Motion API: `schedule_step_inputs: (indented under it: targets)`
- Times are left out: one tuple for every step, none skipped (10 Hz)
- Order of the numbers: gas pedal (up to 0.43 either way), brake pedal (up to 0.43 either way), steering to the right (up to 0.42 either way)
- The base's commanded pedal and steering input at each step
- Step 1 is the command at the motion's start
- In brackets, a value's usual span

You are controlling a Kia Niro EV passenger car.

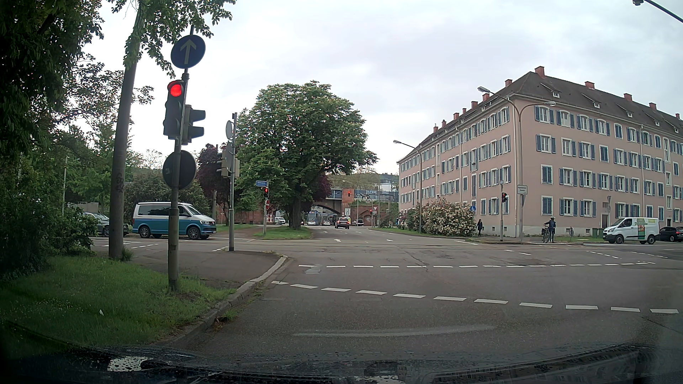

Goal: Follow the waypoints while adhering to traffic rules and regulations

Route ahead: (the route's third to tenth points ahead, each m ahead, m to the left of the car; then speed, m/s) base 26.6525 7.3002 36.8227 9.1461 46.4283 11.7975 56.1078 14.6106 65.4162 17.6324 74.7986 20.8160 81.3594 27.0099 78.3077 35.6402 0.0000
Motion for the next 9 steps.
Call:
schedule_step_inputs:
  targets:
    - [0.0,0.201,0.007]
    - [0.0,0.201,0.007]
    - [0.0,0.201,0.007]
    - [0.0,0.201,0.007]
    - [0.0,0.201,0.007]
    - [0.0,0.201,0.007]
    - [0.0,0.201,0.007]
    - [0.0,0.201,0.007]
    - [0.0,0.201,0.007]
